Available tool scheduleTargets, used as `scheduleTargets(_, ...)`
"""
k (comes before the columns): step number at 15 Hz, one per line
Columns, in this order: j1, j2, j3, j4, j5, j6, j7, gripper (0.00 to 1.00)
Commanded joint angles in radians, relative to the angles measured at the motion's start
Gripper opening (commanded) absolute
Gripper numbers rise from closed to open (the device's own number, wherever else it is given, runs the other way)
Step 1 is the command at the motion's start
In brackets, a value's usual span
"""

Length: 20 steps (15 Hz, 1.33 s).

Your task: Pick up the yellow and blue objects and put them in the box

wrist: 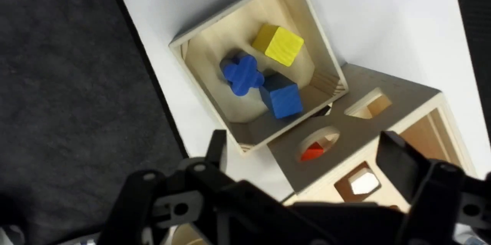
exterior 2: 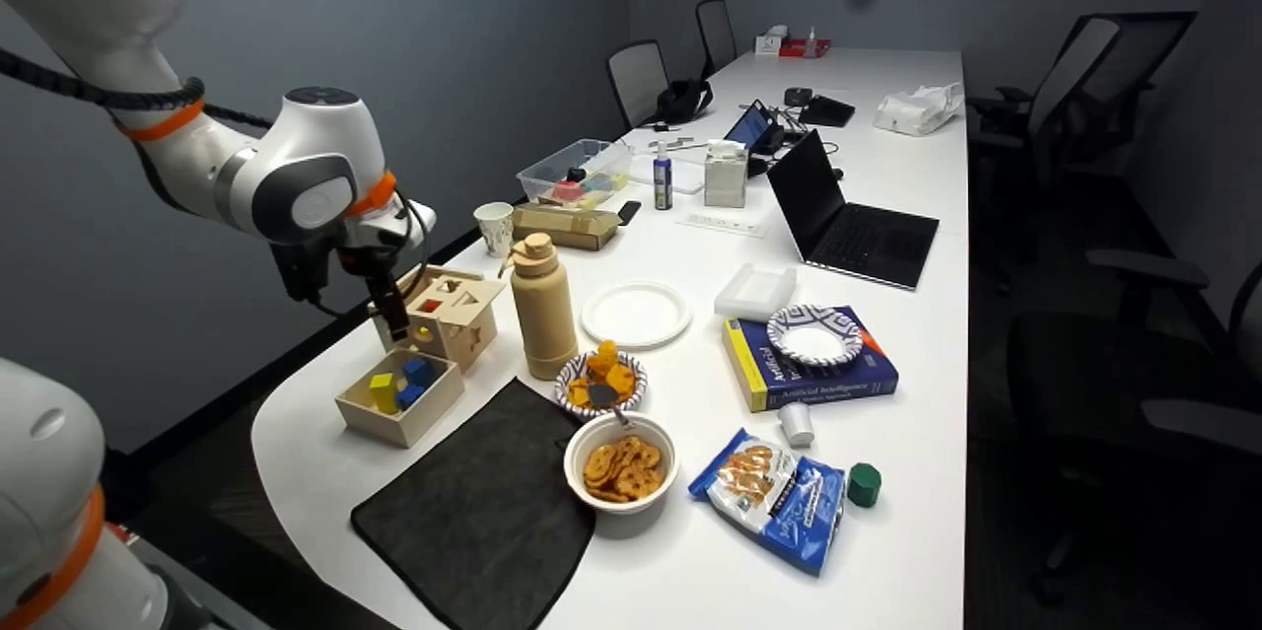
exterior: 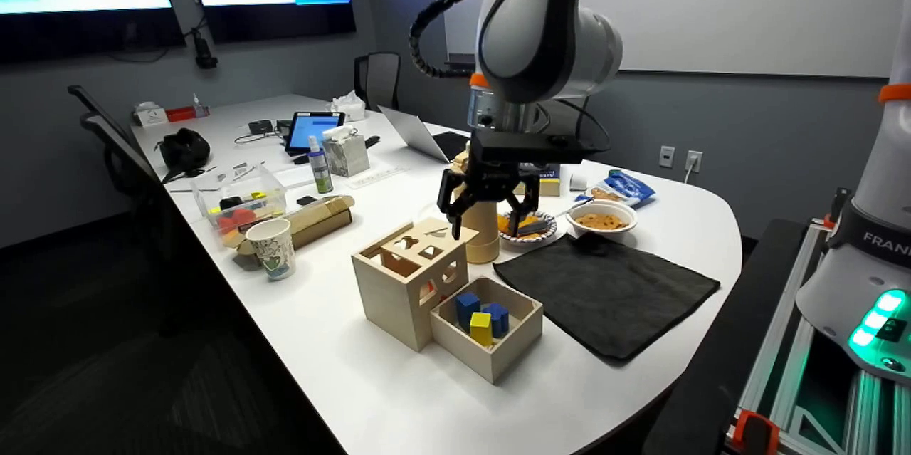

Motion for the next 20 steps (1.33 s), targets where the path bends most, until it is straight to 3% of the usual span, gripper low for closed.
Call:
scheduleTargets(1,0.016,0.093,0.053,0.026,0.118,0.095,0.055,1.00)
scheduleTargets(6,0.004,0.207,0.146,0.069,0.257,0.191,0.061,1.00)
scheduleTargets(12,0.022,0.317,0.142,0.084,0.309,0.349,0.136,1.00)
scheduleTargets(20,-0.006,0.403,0.177,0.114,0.308,0.382,0.196,1.00)
